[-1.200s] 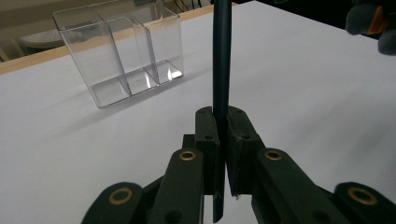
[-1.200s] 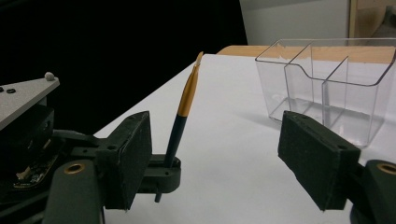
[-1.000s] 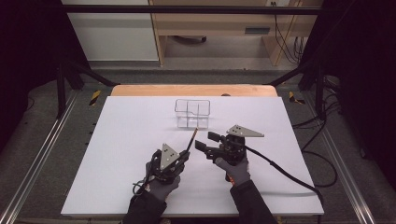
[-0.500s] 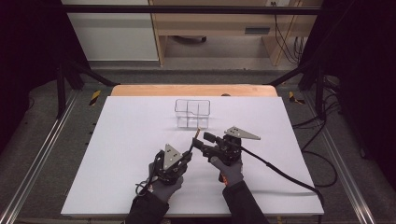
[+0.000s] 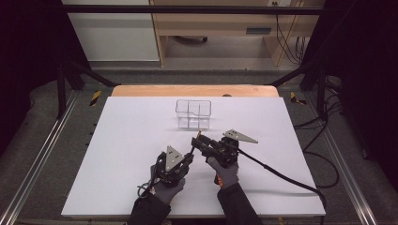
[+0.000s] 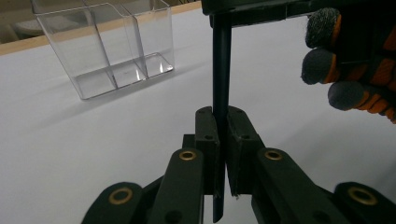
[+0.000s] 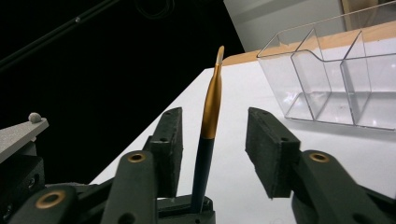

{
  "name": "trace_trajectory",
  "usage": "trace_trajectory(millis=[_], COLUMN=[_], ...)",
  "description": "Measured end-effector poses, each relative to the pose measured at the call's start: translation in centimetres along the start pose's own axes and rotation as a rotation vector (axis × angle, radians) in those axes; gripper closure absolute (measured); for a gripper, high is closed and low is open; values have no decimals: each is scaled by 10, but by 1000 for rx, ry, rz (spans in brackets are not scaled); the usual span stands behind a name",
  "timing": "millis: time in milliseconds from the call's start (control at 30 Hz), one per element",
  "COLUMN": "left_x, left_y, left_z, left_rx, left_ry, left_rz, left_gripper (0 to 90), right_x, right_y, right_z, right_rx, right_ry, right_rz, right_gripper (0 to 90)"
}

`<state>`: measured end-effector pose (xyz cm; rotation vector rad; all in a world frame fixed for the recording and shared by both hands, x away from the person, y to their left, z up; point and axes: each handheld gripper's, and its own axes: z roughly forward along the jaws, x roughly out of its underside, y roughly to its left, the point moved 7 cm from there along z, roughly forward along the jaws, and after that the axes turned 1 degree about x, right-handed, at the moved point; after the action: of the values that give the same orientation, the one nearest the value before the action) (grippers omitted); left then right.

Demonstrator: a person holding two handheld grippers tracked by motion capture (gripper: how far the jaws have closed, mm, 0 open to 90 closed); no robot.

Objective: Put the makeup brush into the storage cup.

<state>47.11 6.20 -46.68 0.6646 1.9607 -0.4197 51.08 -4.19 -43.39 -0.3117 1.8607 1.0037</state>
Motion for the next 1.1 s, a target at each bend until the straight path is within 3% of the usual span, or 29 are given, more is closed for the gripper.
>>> trace_trajectory(millis=[633,967,1000,1100], left_x=[0,0,-1,-2], left_y=[-1,0,0,1], left_z=[1,1,1,1], left_rx=[2,5,9,25], left_ry=[6,5,3,5], left_rz=[-15,-20,-22,-20], left_gripper=[836,830,824,691], right_x=[2,1,1,0], right_y=[2,3,3,4], right_z=[2,2,2,0], right_rx=[-24,-46,-46,-47], right_ry=[-5,-10,-14,-23], right_rz=[37,42,41,26], right_gripper=[810,837,837,838])
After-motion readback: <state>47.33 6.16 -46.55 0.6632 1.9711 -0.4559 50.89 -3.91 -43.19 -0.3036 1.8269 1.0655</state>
